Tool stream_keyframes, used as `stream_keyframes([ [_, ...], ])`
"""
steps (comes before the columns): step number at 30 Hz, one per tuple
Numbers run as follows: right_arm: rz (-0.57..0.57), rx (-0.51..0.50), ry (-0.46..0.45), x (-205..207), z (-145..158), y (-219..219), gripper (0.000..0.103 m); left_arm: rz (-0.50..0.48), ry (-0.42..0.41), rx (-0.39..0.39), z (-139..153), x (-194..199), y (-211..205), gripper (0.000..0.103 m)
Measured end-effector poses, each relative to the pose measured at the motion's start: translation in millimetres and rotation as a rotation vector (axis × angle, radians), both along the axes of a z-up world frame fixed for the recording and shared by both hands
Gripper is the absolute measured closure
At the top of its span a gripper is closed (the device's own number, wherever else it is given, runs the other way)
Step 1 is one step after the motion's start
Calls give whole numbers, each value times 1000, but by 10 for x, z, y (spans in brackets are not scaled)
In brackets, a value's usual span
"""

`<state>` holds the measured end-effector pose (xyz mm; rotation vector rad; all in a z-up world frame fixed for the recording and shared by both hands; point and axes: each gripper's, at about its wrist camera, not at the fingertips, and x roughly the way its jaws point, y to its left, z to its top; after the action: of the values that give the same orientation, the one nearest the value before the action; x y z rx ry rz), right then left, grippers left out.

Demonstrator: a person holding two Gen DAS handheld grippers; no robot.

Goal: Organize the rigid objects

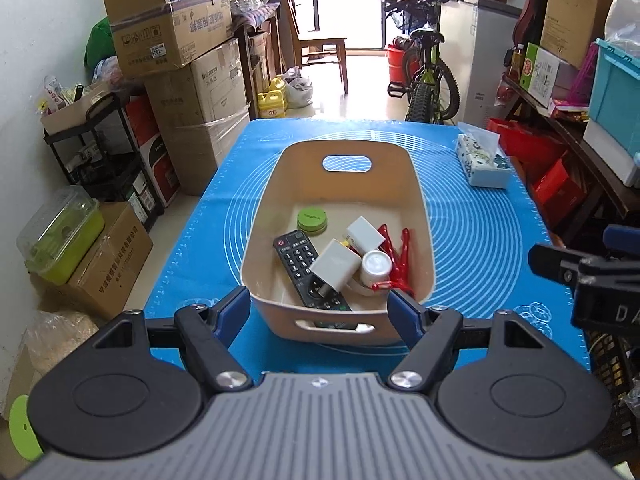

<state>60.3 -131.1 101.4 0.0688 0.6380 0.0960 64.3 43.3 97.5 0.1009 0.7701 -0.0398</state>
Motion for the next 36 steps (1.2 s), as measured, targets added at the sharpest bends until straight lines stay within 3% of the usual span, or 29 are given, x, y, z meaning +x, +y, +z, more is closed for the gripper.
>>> stream_keyframes([
  [7,-5,-18,-17,-351,-119,-46,6,-14,1,-55,-83,-223,-36,27],
  [12,-31,-11,-30,-542,-200,-114,6,-26,-25,1,-210,-393,-156,27],
  [36,-87,-30,-133,-1098,-787,-157,6,-35,-139,-7,-696,-828,-297,27],
])
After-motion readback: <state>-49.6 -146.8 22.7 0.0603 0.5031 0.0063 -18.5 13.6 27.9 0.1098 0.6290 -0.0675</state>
